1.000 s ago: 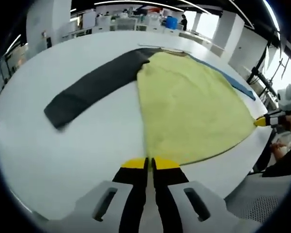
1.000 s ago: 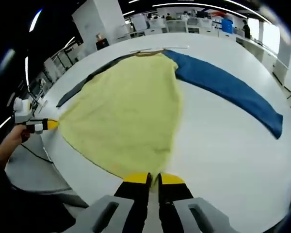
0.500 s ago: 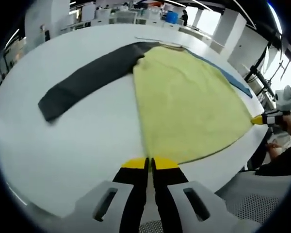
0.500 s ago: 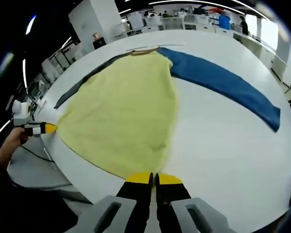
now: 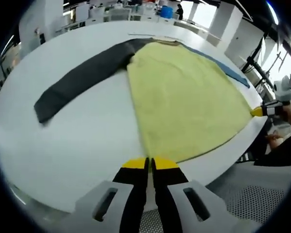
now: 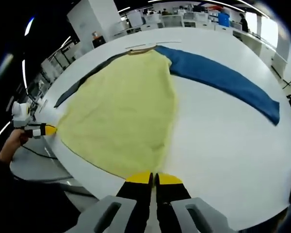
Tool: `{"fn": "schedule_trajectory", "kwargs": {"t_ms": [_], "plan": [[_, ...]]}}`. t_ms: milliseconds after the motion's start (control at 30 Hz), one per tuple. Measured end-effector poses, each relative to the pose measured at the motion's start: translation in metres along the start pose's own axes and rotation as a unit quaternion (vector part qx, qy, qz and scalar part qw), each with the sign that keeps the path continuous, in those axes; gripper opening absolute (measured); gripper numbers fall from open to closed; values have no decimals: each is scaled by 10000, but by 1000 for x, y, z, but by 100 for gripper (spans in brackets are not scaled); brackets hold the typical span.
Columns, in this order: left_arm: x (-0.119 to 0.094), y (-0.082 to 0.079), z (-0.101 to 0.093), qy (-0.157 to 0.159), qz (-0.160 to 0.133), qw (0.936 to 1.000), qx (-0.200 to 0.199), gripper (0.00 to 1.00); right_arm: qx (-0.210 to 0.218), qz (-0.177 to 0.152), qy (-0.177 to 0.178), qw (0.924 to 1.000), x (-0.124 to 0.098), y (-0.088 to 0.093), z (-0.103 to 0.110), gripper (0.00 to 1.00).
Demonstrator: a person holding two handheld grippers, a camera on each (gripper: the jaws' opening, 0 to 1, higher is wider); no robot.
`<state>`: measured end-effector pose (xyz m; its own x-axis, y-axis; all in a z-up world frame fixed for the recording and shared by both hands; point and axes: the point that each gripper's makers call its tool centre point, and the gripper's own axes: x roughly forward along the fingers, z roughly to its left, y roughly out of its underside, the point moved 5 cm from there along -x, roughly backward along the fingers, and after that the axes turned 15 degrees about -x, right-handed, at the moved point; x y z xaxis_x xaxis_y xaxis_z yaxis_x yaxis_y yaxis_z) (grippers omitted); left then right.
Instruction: Fold the garment on the visible template until the final outline fits inside the template.
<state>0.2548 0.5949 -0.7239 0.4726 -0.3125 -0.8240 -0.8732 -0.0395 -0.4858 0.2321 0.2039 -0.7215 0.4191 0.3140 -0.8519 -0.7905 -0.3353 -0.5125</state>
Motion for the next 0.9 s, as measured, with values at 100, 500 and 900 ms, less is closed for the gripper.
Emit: {"fn": "schedule_trajectory", "kwargs": {"t_ms": [100,500,900], "plan": [[-1,3,-1,28,17,10000,-37,1,16,22,4,10000,-1,1,0,0],[-5,9,-3,114,51,9999,-110,1,-107,105,-72,9999,-4,8,3,0],[-10,-1,-8,339,-394,9980,-366,14,-246,-163,-215,9993,-9,3,4,29]]}}
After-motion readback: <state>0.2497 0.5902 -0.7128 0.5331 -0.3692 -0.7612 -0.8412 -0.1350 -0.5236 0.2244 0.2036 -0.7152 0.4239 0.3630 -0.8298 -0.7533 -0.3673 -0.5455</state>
